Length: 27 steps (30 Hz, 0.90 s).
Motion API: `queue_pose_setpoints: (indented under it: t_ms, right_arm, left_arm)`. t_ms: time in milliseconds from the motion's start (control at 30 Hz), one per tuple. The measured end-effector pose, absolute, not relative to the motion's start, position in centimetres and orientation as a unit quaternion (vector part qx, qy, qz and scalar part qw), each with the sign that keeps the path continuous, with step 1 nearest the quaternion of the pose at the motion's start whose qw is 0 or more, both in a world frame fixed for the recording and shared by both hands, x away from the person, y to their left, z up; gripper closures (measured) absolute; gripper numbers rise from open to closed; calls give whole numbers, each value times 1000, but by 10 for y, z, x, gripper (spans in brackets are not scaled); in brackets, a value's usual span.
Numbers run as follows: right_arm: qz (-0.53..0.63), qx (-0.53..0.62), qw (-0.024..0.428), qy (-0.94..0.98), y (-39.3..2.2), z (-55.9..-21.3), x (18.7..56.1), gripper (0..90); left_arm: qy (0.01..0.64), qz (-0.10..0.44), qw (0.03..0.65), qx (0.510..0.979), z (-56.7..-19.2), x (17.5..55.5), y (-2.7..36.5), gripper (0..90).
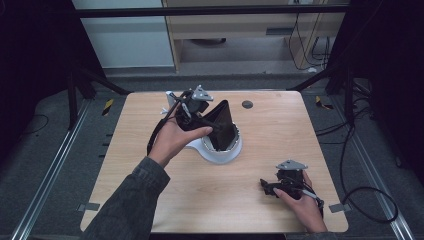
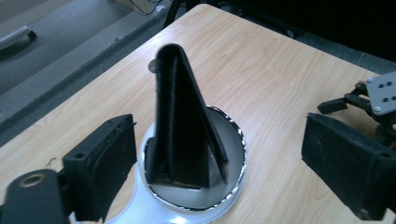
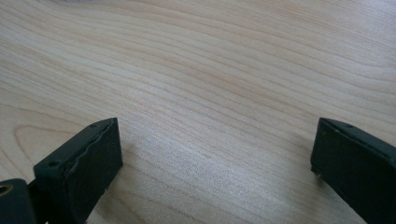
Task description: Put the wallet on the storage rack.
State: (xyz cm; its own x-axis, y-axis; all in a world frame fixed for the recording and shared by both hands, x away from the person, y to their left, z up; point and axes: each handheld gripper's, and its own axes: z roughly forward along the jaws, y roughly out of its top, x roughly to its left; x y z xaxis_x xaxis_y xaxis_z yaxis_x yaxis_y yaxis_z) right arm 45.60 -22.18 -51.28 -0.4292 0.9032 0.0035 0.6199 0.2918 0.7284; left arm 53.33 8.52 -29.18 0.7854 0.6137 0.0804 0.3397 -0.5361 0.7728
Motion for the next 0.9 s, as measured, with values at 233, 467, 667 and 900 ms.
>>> queue_pose_setpoints:
  t_ms: [233,467,667,900]
  right_arm:
    - [335,489,211,777,-222,-513,456,18]
    - [336,492,207,776,-221,-512,454,18]
    - [335,492,209,776,-222,-512,454,19]
    - [334,490,212,777,-222,-513,454,18]
  left_arm:
    - [269,183,400,857,-299,516,92,61]
    - [272,183,408,852,-317,496,104,51]
    - [271,177,407,854,-332,481,110,50]
    - [271,173,397,860,-353,469,120,49]
